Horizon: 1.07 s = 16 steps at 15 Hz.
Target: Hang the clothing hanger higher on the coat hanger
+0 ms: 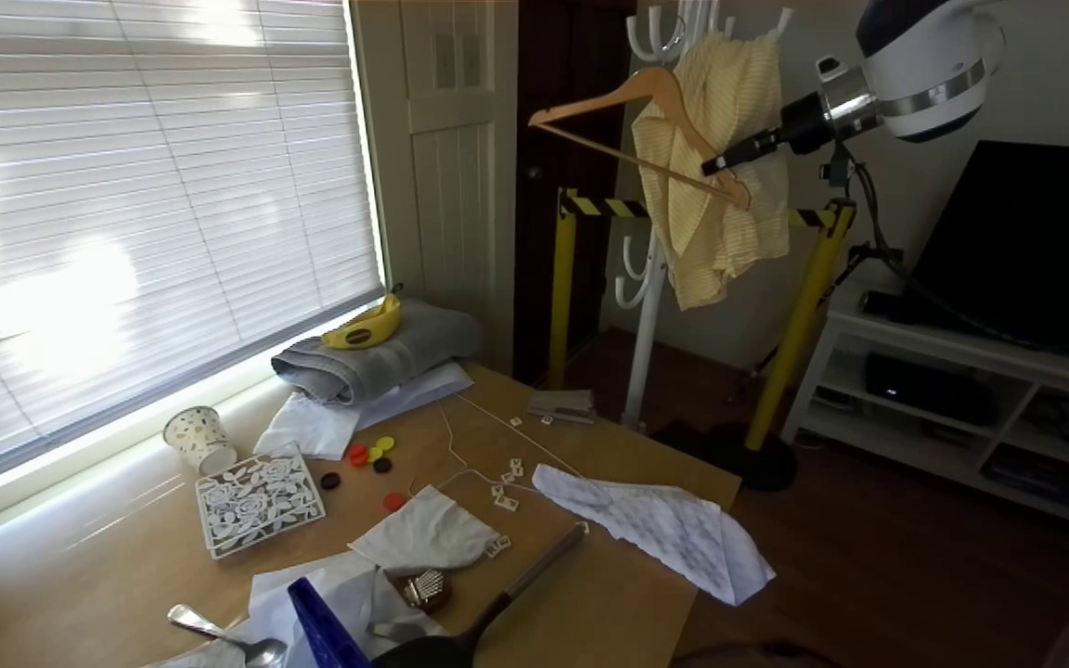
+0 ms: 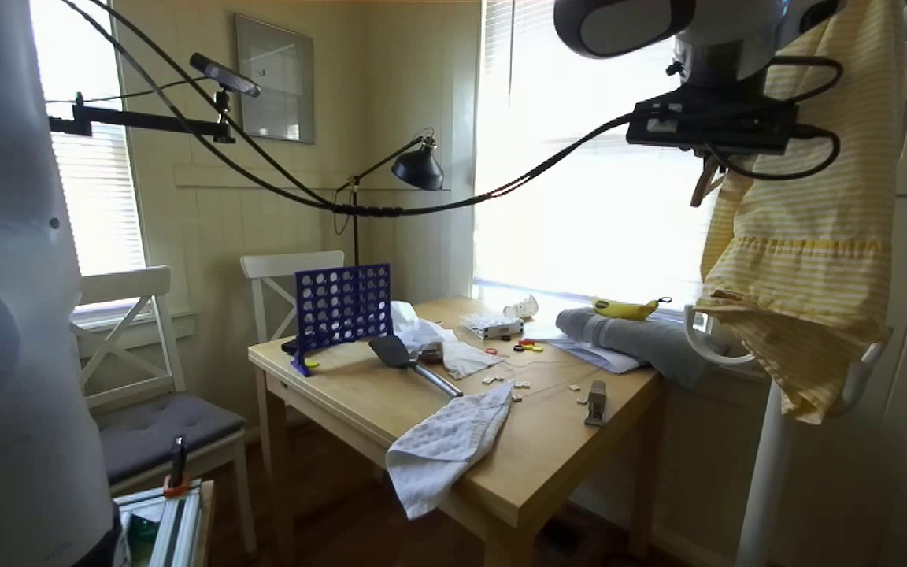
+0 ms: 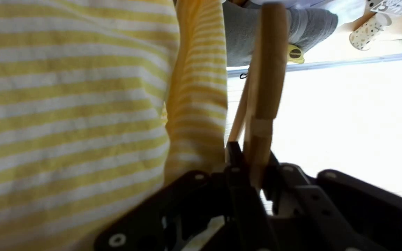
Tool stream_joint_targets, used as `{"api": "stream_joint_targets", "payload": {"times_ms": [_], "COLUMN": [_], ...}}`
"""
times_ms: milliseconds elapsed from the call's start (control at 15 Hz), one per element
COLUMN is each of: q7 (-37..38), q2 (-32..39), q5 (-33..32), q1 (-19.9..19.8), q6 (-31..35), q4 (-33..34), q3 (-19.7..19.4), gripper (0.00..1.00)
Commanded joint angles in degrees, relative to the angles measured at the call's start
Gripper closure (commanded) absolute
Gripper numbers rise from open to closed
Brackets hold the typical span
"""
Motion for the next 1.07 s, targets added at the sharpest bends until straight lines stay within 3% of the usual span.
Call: {"api": "stream_joint_targets", "payload": {"times_ms": [0, 67, 267, 600, 733, 1000], "q7": [3.2, 3.3, 3.5, 0.5, -2.9, -7.0], "q2": [1.9, 1.8, 1.3, -0.6, -2.9, -8.8], "q5": [-3.0, -3.5, -4.5, -4.7, -5.9, -12.2], "q1": [-6.4, -7.4, -9.6, -11.5, -11.9, -13.5], "q6": [-1.7, -1.8, -1.8, -2.5, -1.5, 0.9], "q4": [2.4, 2.2, 1.6, -0.1, -2.2, -6.5], "q3": [6.2, 7.3, 9.5, 11.0, 11.1, 10.1], "gripper": [0.60, 0.59, 0.41, 0.05, 0.00, 0.00]}}
